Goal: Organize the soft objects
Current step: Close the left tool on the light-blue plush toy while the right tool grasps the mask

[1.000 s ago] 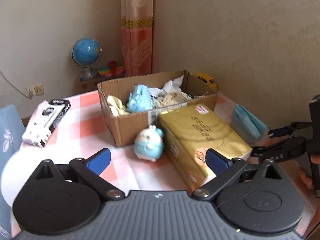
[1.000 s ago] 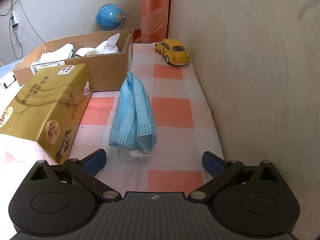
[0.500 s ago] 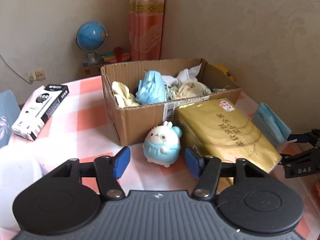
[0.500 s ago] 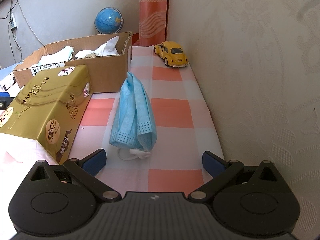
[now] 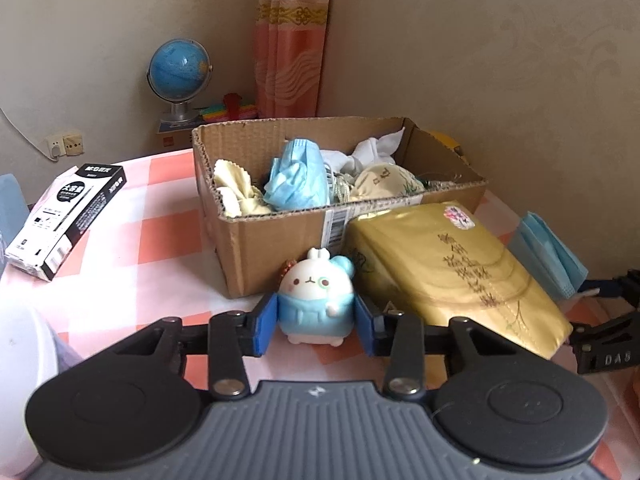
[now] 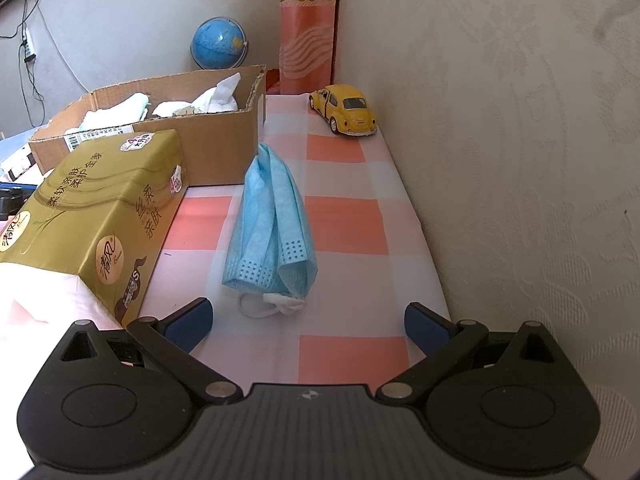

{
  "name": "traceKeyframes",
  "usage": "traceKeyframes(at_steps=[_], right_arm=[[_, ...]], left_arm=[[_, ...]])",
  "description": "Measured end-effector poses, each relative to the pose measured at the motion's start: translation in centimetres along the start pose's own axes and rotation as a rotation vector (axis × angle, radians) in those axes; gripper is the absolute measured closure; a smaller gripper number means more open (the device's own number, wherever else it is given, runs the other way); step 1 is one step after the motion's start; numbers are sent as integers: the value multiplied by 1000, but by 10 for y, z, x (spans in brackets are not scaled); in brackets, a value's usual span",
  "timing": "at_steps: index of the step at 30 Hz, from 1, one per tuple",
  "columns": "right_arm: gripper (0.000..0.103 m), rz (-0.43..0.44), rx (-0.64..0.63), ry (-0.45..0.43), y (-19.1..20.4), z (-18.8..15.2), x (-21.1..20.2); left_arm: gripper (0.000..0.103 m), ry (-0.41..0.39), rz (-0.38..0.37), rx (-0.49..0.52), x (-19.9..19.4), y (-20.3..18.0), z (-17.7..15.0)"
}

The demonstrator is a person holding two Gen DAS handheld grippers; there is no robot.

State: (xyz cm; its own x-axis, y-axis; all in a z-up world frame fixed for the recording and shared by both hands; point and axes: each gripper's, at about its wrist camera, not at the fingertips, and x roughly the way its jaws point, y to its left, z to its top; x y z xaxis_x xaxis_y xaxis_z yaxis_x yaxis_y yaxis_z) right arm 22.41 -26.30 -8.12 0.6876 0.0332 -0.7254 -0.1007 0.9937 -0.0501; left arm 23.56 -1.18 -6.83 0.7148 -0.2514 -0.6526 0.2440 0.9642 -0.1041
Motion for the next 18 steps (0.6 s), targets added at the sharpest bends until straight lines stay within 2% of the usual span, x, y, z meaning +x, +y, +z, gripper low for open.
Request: traceKeyframes(at_steps=[8, 11, 14, 18], right_arm=[[0, -6, -18, -2, 3, 1, -2], [1, -14, -43, -36, 7, 4, -9], [3, -3, -45, -64, 7, 10, -14], [13, 16, -70, -87, 9, 19, -15]], left_arm=[[61, 23, 14, 22, -24, 4, -10], [60, 21, 23, 27, -22, 3, -12], [56, 22, 22, 25, -19, 3, -12], [45, 22, 31, 29, -15, 3, -12]])
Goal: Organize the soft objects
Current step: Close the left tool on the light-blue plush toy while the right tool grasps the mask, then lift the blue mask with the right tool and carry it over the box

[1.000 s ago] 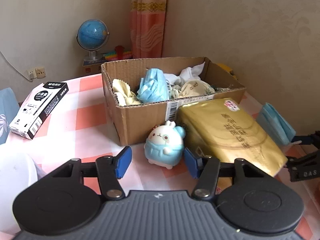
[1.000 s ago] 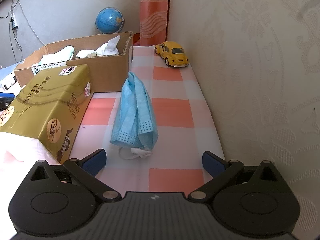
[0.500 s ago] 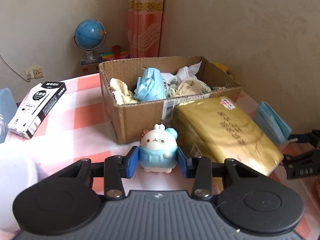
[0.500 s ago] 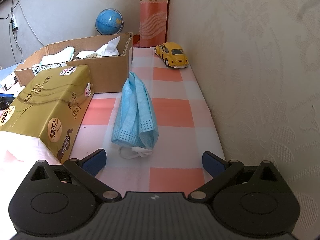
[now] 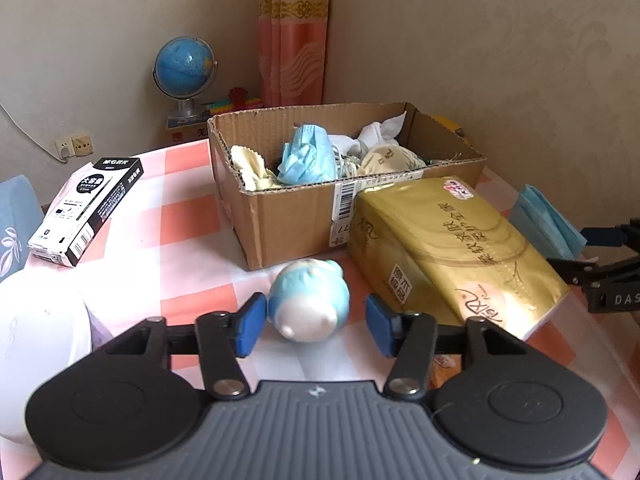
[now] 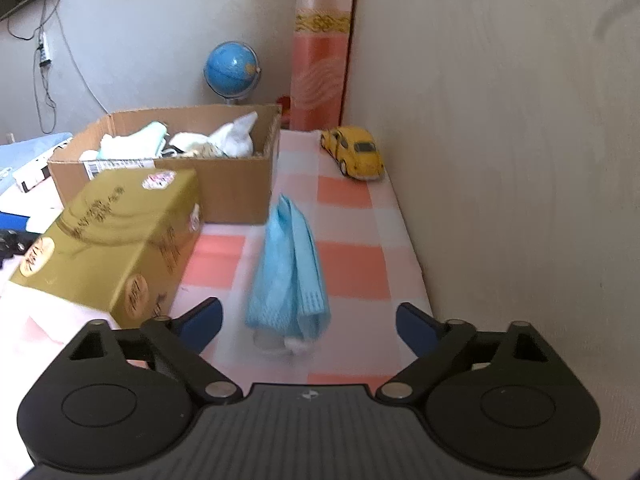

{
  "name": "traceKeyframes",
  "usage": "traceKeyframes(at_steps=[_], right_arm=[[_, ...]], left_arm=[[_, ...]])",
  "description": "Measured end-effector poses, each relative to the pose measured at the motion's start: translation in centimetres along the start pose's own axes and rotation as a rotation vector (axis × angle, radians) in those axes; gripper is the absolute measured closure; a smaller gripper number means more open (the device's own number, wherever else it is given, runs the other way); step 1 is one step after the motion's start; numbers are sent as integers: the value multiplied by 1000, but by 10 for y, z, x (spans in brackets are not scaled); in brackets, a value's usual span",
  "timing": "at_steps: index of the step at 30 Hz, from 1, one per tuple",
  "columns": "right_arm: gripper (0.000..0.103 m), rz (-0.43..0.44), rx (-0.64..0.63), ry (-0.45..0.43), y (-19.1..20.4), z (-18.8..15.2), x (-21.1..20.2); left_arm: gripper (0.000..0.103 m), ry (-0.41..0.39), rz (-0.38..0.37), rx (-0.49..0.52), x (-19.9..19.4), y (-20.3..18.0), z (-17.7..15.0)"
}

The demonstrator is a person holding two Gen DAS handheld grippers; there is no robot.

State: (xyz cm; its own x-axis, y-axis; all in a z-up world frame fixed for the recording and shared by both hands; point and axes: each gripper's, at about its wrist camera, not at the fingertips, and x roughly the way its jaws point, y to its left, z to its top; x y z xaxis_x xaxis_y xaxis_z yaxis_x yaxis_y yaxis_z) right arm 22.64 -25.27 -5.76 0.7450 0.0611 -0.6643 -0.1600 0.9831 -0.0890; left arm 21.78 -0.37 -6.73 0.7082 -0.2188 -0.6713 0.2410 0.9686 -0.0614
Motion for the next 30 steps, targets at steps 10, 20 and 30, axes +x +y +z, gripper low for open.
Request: traceKeyframes(at_steps=[10, 20, 30], right_arm=[[43, 18, -57, 7, 10, 7, 10], [72, 29, -52, 12, 9, 9, 7], [76, 15, -66, -32, 11, 24, -19]], left_arm=[[45, 7, 0, -6, 8, 1, 1], [57, 5, -22, -4, 7, 2, 3], [59, -35, -50, 11, -22, 1, 6]])
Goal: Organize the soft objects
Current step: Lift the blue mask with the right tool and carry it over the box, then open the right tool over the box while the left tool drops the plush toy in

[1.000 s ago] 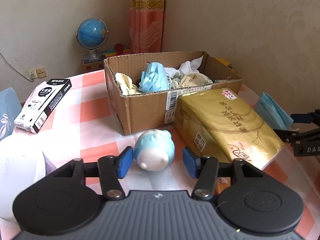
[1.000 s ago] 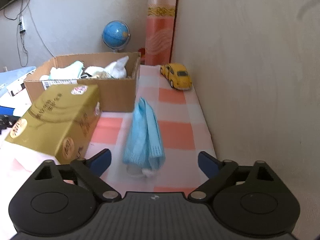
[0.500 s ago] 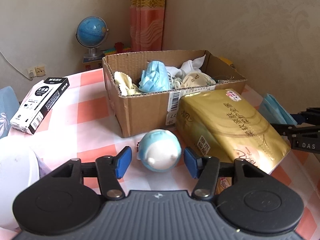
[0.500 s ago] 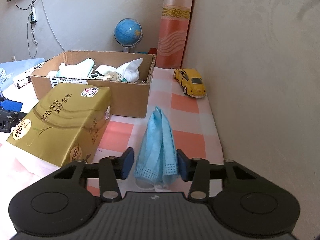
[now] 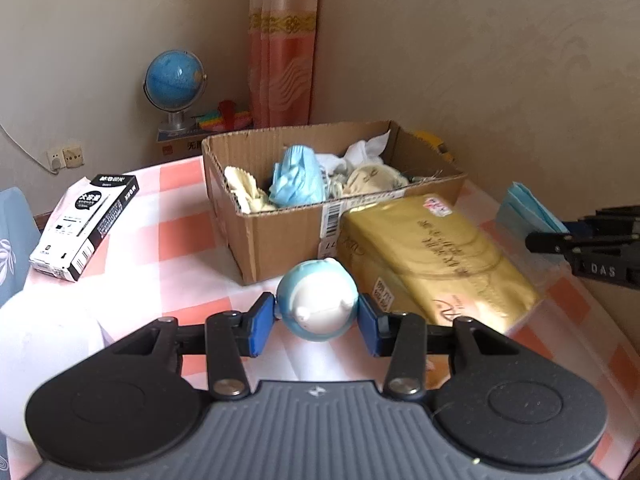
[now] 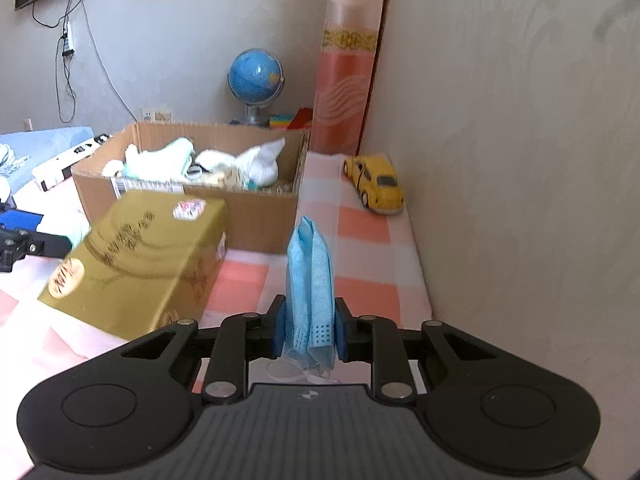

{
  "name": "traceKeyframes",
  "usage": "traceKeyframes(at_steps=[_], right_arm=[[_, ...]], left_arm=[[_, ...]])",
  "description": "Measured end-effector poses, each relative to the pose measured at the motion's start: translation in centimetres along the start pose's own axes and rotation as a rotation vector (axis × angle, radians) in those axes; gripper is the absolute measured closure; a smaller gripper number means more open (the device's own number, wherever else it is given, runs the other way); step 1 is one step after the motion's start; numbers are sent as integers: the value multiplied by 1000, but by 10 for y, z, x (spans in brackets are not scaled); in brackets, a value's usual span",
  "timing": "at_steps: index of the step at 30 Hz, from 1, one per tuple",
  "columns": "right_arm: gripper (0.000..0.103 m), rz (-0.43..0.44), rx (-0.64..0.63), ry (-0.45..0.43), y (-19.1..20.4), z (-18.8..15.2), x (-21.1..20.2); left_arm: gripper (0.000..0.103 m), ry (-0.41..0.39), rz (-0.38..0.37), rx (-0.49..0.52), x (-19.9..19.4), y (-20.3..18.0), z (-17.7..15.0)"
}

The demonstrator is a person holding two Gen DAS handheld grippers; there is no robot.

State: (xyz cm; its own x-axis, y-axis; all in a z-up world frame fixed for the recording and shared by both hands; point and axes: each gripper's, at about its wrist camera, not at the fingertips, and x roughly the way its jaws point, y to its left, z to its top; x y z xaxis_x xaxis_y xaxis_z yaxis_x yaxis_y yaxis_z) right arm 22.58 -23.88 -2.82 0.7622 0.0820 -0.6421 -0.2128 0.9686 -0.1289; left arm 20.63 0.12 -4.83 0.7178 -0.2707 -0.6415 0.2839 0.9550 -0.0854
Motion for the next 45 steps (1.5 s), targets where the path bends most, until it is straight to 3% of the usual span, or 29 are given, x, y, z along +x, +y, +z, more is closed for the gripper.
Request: traceKeyframes(at_steps=[10, 19, 20, 21, 24, 30, 33, 45], right_arm=[[76, 44, -88, -84, 14, 67, -8], [75, 34, -185, -66, 41, 125, 46], [67, 34, -186, -59, 45, 127, 54], [51, 44, -186, -51, 49, 128, 60], [27, 90, -181, -43, 56, 123, 67], [5, 129, -139, -53, 58, 101, 46], [0, 143, -109, -66, 53, 93, 30], [0, 127, 13, -41, 44, 40, -29]], left_arm=[[59, -36, -36, 29, -31, -10, -8], [59, -34, -51, -2, -38, -6, -16], [59, -34, -48, -5, -38, -5, -17], [59, -33, -46, -7, -38, -4, -17], [59, -29, -43, -16, -38, -1, -19], [59, -29, -44, -15, -37, 4, -15], [59, -33, -43, -5, -38, 3, -13], [59, -51, -58, 28, -40, -2, 23]])
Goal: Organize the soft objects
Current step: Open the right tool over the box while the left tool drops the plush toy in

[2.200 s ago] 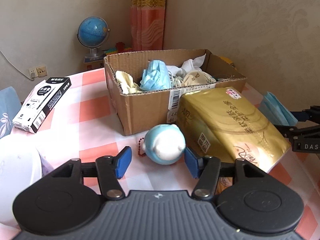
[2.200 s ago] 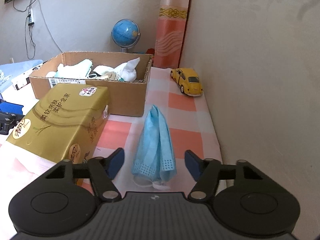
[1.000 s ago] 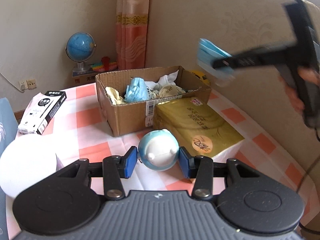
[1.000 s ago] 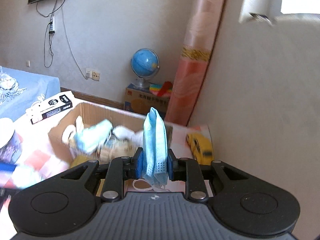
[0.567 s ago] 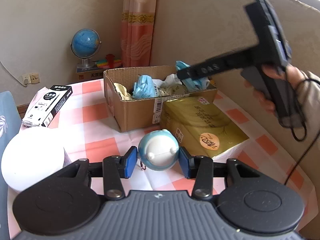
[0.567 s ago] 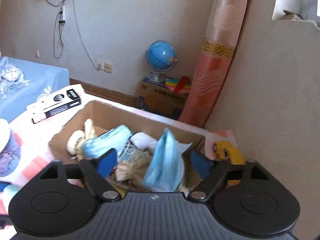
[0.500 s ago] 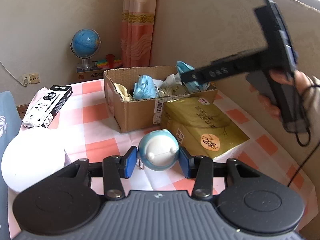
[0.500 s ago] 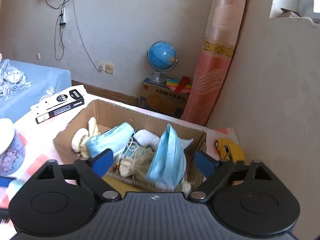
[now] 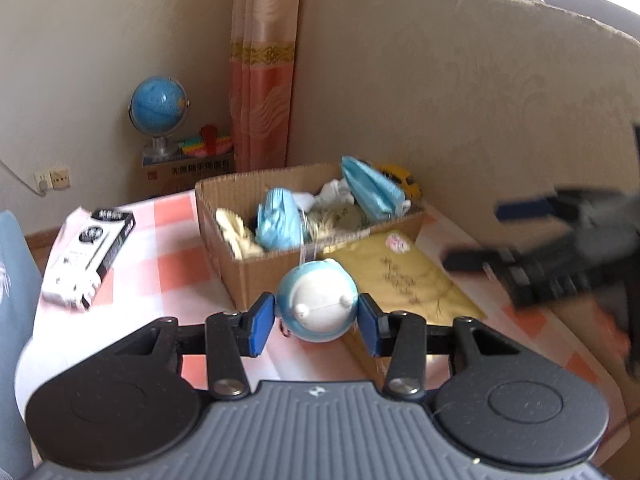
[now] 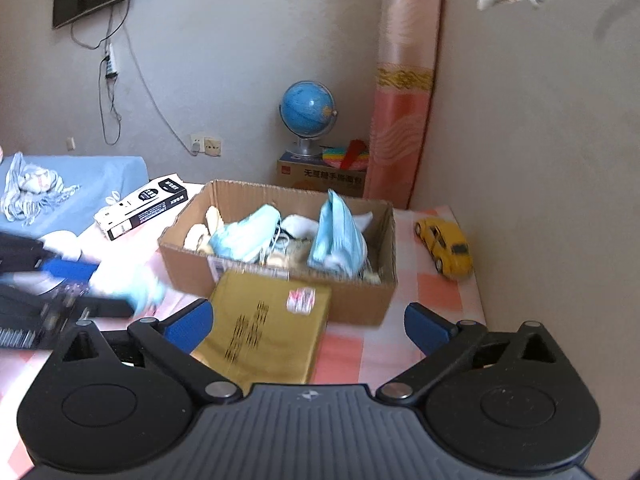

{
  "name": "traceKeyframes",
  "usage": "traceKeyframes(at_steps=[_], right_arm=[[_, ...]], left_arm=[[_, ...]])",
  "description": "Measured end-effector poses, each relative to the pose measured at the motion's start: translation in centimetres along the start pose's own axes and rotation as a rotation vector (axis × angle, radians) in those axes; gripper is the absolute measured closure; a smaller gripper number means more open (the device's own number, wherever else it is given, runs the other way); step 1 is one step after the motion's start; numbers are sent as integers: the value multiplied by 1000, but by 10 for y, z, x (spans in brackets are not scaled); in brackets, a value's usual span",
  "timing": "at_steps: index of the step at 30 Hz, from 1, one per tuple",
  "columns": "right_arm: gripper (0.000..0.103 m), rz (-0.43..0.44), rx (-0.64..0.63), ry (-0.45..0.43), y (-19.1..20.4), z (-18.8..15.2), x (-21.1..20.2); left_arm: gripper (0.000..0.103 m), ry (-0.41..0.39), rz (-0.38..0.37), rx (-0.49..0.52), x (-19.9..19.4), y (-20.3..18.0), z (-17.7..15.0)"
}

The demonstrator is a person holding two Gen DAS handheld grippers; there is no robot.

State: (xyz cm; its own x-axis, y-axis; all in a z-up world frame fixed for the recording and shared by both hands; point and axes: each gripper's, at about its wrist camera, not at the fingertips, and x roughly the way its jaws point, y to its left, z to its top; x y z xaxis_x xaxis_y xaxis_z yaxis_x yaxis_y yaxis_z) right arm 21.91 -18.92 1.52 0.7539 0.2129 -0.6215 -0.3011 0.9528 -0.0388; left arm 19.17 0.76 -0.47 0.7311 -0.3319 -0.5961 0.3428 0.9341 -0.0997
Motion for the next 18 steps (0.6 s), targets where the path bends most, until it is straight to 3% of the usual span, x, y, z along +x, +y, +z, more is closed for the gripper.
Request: traceKeyframes(at_steps=[14, 15, 18], right_arm=[[0, -67, 89, -1, -14, -33, -29], [0, -67, 95, -3, -16, -34, -30], [0, -65, 108, -5, -18, -35, -31]], left_arm=[[56, -45, 16, 25, 64, -17, 80], [50, -52, 22, 21, 67, -18, 83], [9, -83, 48, 30, 74, -23, 87]])
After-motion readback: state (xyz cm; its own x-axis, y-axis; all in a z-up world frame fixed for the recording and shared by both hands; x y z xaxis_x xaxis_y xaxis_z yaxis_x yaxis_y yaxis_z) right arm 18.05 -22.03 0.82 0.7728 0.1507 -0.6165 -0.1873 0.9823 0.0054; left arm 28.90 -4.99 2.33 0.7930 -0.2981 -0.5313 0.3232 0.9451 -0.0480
